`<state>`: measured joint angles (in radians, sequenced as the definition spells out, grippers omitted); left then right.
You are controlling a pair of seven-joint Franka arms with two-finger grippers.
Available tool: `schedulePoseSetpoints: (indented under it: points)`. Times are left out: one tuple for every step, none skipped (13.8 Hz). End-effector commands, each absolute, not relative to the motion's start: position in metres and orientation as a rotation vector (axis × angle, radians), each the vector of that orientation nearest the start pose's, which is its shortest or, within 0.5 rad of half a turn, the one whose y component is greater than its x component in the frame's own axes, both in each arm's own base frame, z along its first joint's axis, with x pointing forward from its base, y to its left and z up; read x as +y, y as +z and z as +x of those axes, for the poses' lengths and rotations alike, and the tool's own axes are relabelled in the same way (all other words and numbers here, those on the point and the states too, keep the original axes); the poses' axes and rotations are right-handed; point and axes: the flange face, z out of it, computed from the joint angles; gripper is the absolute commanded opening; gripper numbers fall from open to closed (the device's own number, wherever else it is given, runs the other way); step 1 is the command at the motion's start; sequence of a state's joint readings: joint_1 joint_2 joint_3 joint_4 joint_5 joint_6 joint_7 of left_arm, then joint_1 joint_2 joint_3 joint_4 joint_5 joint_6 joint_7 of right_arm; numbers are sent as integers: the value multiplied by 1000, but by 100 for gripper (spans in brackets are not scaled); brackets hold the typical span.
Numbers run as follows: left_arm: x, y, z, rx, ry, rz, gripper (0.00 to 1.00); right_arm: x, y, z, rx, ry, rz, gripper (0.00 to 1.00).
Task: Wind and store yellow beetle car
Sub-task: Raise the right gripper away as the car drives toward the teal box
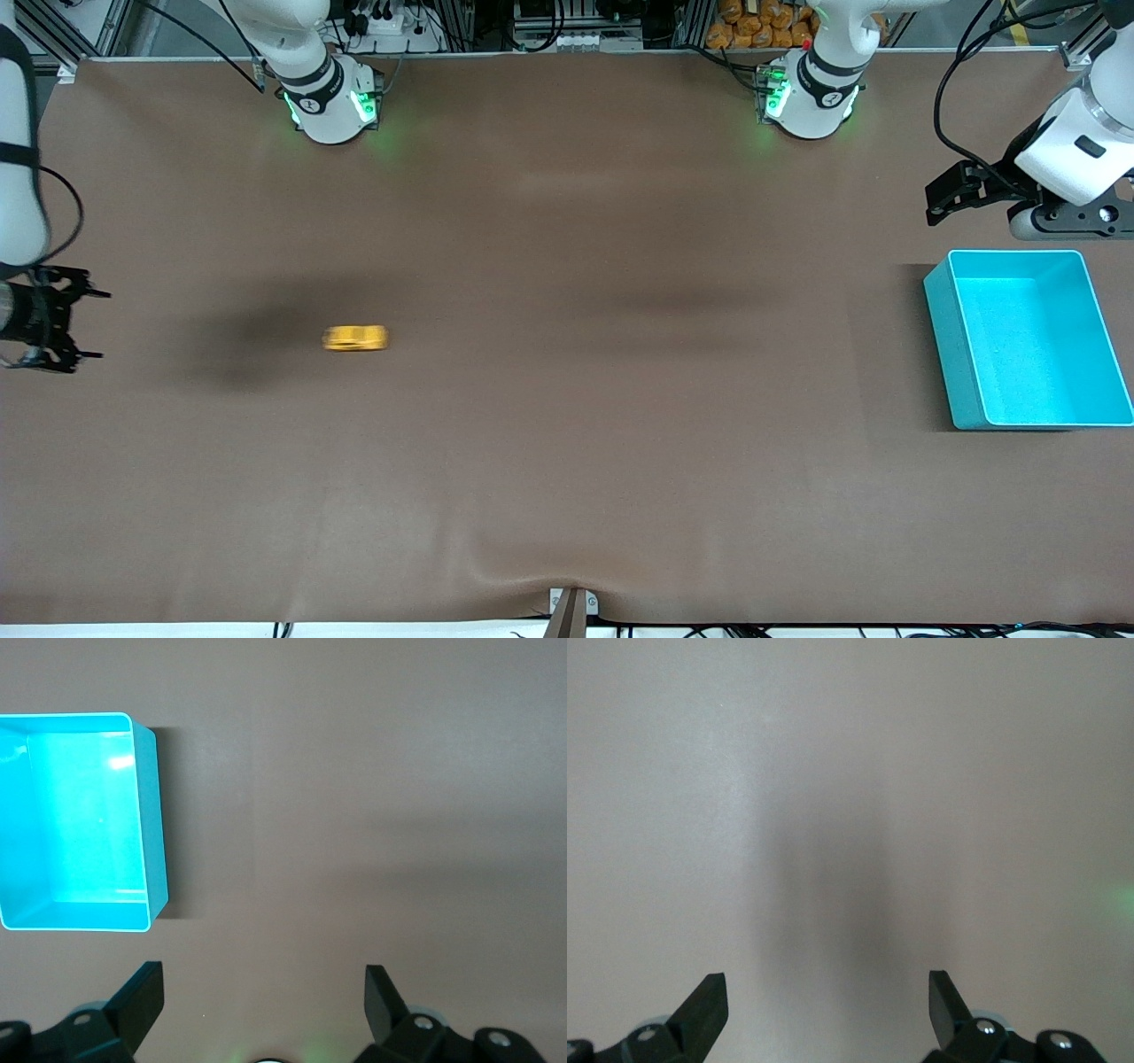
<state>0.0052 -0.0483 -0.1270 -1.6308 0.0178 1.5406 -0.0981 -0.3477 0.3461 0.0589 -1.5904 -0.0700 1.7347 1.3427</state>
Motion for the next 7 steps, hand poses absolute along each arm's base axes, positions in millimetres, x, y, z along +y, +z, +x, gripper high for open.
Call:
schedulePoseSetpoints:
  points:
    - [-63,624,534,38,48,-3121,100,-184,425,611,2319,305,-2301,100]
    - [-63,624,534,38,48,-3121,100,-179,432,612,2281,292,-2333,100]
    - [-63,624,534,38,48,-3121,100,-173,441,612,2244,271,-2364,100]
    - [-63,624,534,38,48,-3121,100,-167,448,613,2195,263,-2406,100]
    - [-63,624,534,38,48,-3121,100,-160,455,616,2136,255,-2459,100]
    - [-63,624,534,38,48,-3121,100,-158,464,617,2090,253,-2495,100]
    - [-63,624,534,38,48,-3121,100,-158,466,616,2049,271,-2536,100]
